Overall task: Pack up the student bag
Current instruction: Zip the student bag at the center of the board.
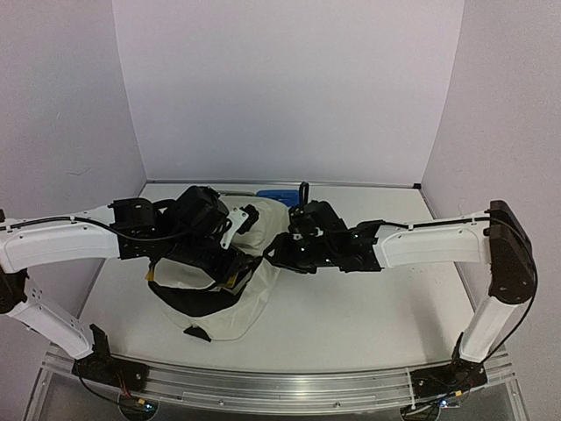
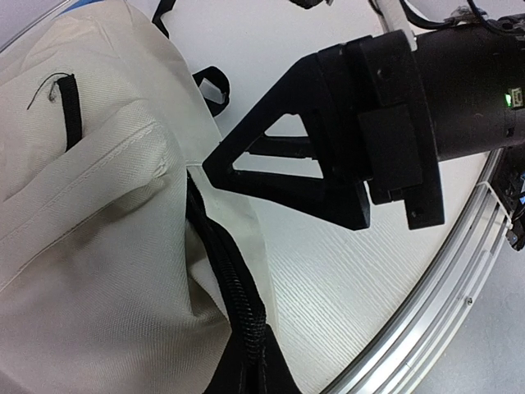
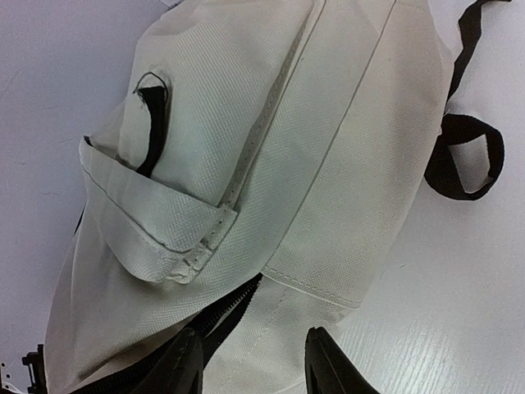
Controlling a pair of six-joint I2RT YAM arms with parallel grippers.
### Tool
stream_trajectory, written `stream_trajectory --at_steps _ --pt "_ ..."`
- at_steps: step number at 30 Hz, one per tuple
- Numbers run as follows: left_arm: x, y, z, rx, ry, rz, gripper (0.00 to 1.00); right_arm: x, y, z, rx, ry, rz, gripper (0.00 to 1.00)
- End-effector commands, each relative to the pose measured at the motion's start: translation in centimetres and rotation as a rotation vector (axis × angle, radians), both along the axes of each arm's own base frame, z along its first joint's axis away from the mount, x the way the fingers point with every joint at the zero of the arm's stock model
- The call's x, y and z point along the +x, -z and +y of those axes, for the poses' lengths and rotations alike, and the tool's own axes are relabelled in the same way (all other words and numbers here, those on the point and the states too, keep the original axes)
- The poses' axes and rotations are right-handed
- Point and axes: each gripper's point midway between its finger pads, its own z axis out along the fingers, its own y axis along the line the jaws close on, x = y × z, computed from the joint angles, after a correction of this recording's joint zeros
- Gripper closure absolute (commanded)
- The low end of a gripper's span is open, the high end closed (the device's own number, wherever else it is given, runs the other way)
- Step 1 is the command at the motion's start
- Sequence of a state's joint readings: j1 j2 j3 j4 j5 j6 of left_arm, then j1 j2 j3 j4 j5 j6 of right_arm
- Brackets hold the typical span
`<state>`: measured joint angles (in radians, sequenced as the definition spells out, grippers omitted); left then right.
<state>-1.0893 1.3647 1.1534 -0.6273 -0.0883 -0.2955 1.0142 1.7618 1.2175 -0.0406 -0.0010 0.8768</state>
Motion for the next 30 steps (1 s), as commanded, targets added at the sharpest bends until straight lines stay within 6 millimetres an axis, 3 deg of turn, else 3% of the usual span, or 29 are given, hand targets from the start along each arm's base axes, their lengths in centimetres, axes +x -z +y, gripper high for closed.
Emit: stream_trajectory --at_steps 1,4,8,16,22,30 --pt "0.6 -1.9 -1.4 -0.065 0.004 -0.018 1.0 0.4 -0.8 1.7 0.051 -0.018 0.002 0.59" --pt "0.6 -1.7 -1.3 -0.059 0.002 -0.018 1.0 0.3 -1.1 2.2 0.071 -0.042 -0.007 0.61" --pt "1.3 -2.0 -0.7 -0.047 -0.045 -0.043 1.0 -0.1 -1.3 1.5 0.049 -0.048 -0.036 0.62" --pt "1.3 -5.4 -0.7 -0.157 -0.043 -0.092 1.0 -1.3 -1.0 1.1 -0.024 -0.038 -0.073 0.56" --pt "1.0 -5.8 -1.0 -0.177 -0.018 -0.081 1.0 -2.0 -1.2 2.4 -0.085 -0.028 -0.115 0.52" --pt "0.9 -5.7 -1.5 -0.182 -0.006 -0.071 1.0 -1.8 -1.6 2.4 -0.171 0.033 -0.172 0.44"
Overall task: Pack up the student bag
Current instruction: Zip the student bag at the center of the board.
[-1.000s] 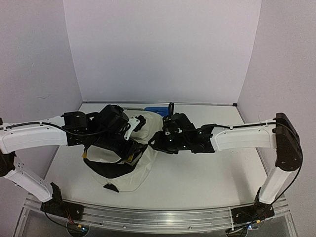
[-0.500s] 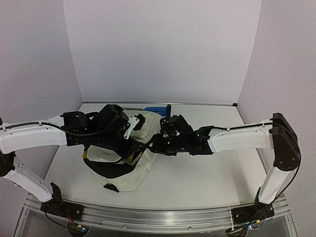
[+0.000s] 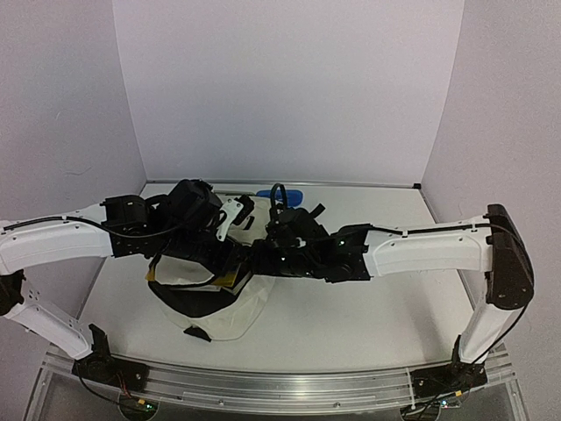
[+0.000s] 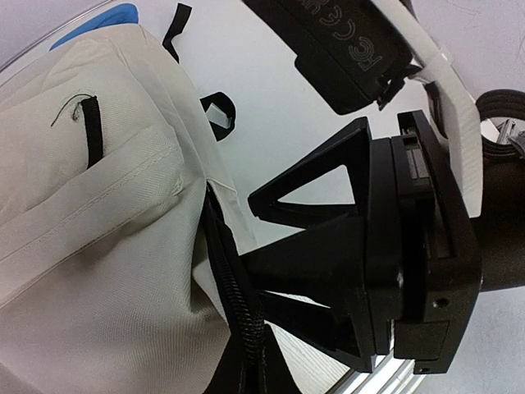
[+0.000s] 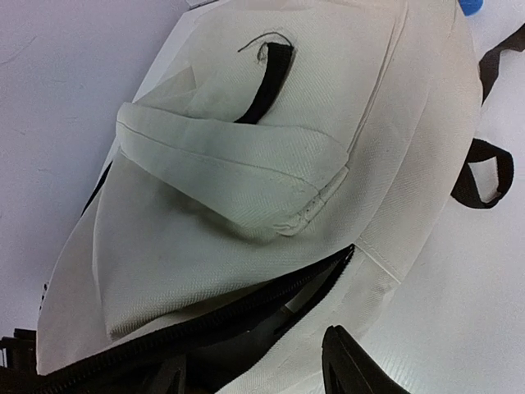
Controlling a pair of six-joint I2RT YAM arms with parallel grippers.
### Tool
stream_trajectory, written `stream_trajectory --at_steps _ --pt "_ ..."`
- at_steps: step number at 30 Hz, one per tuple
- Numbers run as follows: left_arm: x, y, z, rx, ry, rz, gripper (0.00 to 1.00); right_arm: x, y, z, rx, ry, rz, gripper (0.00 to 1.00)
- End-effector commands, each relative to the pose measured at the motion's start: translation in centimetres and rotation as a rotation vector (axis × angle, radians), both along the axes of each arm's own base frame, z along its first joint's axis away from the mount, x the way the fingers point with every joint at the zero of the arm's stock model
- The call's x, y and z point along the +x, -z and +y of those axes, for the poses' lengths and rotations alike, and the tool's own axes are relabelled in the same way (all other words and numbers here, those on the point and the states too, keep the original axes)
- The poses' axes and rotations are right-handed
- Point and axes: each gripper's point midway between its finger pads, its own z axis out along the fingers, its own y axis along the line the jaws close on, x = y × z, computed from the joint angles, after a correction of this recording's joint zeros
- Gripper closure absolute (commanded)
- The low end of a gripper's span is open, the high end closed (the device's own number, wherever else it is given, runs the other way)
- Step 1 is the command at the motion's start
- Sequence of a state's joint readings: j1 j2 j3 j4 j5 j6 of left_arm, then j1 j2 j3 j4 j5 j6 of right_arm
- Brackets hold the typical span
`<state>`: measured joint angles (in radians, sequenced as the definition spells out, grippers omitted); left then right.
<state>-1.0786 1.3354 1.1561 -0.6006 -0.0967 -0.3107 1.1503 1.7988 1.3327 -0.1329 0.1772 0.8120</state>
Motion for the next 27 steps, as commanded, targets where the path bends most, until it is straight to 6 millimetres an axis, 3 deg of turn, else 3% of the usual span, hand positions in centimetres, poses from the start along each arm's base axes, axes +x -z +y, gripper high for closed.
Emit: stream_trajectory --at_steps 1,12,22,27 --pt "0.3 -4.1 -1.6 -0.126 0.024 -0.049 1.0 1.2 0.6 -0.7 -0.086 0.082 -0.044 0.44" --pt "0.3 -4.0 -1.9 -0.129 0.033 -0.041 1.0 1.7 2.1 -0.1 -0.154 0.114 -0.043 0.55" --pt "0.4 -3.8 -1.9 -0.12 0.028 -0.043 1.0 2.6 0.2 -3.5 -0.22 0.24 -0.101 0.66" --pt "0.5 -3.6 -2.1 -0.116 0.027 -0.038 1.0 2.7 -0.3 -4.2 -0.222 0.259 -0.113 0.7"
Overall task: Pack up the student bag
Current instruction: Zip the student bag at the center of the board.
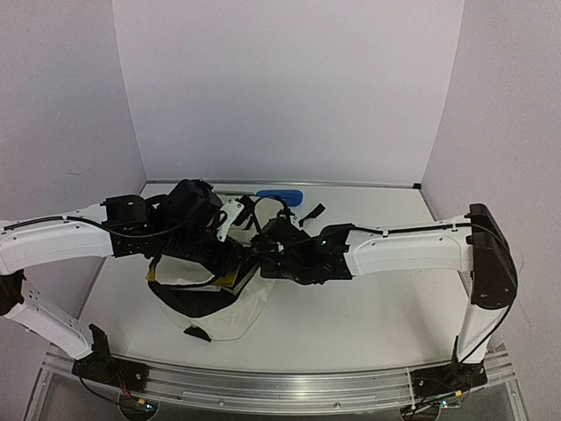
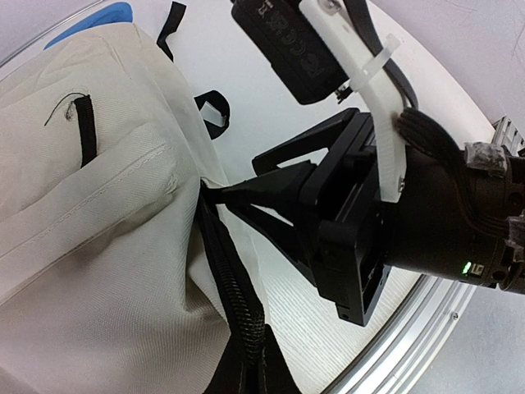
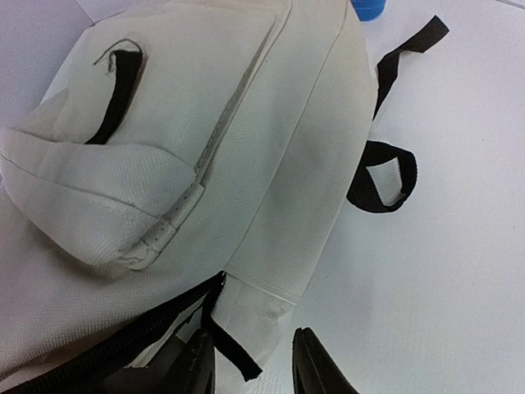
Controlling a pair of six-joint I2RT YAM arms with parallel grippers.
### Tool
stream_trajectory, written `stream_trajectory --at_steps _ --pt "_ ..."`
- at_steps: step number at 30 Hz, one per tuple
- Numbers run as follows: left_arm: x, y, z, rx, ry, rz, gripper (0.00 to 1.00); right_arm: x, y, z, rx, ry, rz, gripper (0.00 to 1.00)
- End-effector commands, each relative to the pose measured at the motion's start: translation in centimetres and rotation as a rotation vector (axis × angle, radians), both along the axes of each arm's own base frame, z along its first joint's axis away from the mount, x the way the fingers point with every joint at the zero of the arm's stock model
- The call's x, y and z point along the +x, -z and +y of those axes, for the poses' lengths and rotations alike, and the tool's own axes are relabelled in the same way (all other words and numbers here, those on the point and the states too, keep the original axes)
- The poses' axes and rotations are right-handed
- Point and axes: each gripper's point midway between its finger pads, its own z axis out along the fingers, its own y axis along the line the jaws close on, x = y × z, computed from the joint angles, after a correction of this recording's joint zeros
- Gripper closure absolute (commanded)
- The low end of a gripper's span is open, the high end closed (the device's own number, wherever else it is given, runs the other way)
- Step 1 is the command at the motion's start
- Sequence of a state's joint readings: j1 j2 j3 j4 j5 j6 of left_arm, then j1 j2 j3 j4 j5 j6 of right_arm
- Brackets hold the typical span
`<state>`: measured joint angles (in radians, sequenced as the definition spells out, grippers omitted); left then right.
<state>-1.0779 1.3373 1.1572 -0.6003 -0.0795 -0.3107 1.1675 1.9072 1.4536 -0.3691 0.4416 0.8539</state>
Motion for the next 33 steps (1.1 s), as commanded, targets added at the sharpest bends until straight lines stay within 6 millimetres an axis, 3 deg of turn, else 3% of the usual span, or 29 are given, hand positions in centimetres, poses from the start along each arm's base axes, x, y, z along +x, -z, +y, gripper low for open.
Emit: stream_trajectory --at_steps 1,5,10,19,30,33 --pt "0.6 -3.6 -1.9 -0.11 0.016 -0.048 1.0 0.4 -2.9 -1.1 0.022 0.052 -0.055 0.72" --pt "0.6 -3.7 -1.8 -0.11 0.013 -0.045 1.0 0.0 -2.2 -0.4 0.028 0.02 -0.03 0.76" --pt "0.5 -3.5 -1.6 -0.108 0.009 -0.04 1.0 -0.4 -3.2 1.0 0.121 -0.065 -0.032 0.76" --pt "0.5 -3.3 -1.6 -0.106 0.007 -0.034 1.0 1.0 -3.1 0.5 0.229 -0.087 0.015 0.76" --pt "0.5 -3.0 -1.6 -0.094 0.004 -0.03 1.0 0.9 -2.9 1.5 0.257 -0.128 0.036 0.79" --pt "0.6 -3.0 -1.6 -0.093 0.004 -0.031 1.0 0.9 -2.7 1.5 0.256 -0.125 0.038 0.85"
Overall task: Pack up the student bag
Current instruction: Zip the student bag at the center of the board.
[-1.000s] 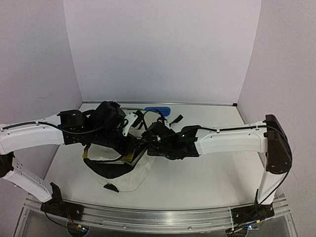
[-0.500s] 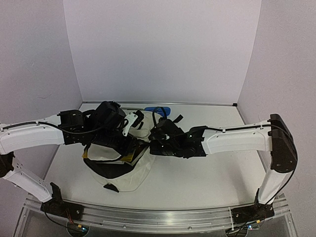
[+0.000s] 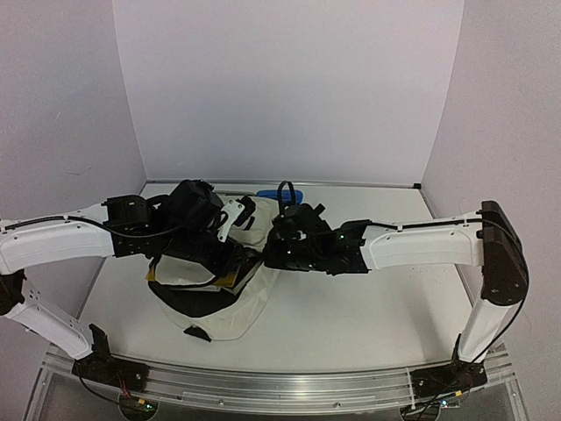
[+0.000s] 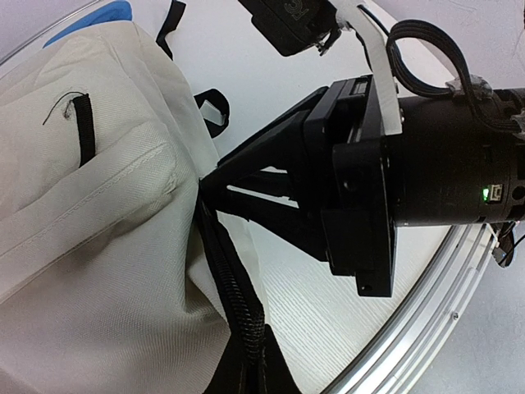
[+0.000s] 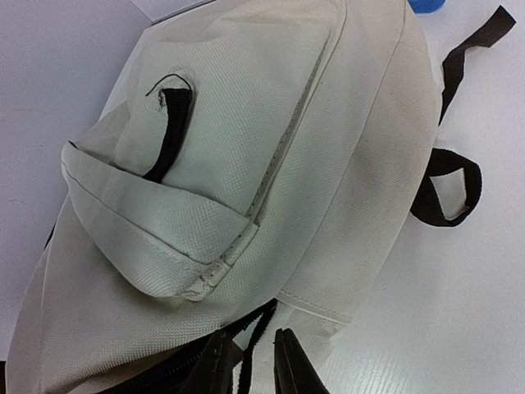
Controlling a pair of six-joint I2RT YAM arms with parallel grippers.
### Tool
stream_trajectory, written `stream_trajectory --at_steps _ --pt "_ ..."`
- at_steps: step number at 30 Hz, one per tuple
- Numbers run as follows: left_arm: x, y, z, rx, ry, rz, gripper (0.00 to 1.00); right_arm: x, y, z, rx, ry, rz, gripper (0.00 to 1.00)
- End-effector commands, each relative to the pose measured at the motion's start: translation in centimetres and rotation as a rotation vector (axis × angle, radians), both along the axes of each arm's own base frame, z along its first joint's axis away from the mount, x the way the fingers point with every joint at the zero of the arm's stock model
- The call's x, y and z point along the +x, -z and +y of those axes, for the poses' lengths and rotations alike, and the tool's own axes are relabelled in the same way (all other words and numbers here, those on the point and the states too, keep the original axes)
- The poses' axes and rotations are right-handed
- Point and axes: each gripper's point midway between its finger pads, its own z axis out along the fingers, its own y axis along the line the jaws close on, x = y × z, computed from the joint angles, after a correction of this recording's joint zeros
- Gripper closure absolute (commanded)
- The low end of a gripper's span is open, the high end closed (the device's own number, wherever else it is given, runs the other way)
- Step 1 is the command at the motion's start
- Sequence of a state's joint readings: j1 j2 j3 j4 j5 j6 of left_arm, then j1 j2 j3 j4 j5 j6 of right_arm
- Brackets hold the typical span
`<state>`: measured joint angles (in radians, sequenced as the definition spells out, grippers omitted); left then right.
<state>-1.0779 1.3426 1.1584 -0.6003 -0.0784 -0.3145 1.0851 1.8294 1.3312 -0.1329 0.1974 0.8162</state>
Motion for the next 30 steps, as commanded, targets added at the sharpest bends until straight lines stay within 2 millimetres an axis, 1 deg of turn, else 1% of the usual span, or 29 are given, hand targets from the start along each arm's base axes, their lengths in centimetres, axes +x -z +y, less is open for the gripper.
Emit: stream_trajectory --at_steps 1,2,4,6,8,11,17,21,26,29,30 --pt "0.6 -3.0 -1.5 -0.093 0.006 -0.036 1.0 0.0 -1.3 0.2 0.036 -0.005 -0.021 0.88" --pt "0.6 -3.0 -1.5 -0.093 0.006 -0.037 1.0 0.0 -1.3 0.3 0.037 -0.005 -0.02 0.89" --pt "0.6 -3.1 -1.5 -0.094 0.005 -0.038 1.0 0.0 -1.2 0.3 0.038 -0.005 -0.016 0.9" --pt "0.6 -3.1 -1.5 -0.091 0.005 -0.036 1.0 -0.2 -1.0 0.5 0.041 -0.013 -0.006 0.88" --pt "0.6 -3.0 -1.5 -0.09 0.004 -0.035 1.0 -0.4 -0.7 0.6 0.044 -0.022 0.007 0.83" --pt "0.6 -3.0 -1.6 -0.092 0.004 -0.033 1.0 -0.7 -0.4 0.6 0.05 -0.028 0.021 0.79" --pt "0.6 -2.9 -1.5 -0.09 0.005 -0.033 1.0 -0.8 -0.1 0.6 0.048 -0.033 0.029 0.79" --pt "0.6 -3.0 -1.5 -0.091 0.003 -0.032 1.0 -0.9 0.3 0.7 0.045 -0.037 0.037 0.79" --pt "0.6 -2.8 -1.6 -0.089 0.002 -0.029 1.0 -1.1 0.2 1.0 0.057 -0.051 0.041 0.82" --pt "0.6 -2.8 -1.6 -0.087 0.003 -0.029 1.0 -1.1 0.1 1.1 0.062 -0.057 0.041 0.86" --pt "0.6 -2.8 -1.7 -0.087 0.003 -0.029 1.0 -1.1 0.1 1.2 0.062 -0.059 0.042 0.9"
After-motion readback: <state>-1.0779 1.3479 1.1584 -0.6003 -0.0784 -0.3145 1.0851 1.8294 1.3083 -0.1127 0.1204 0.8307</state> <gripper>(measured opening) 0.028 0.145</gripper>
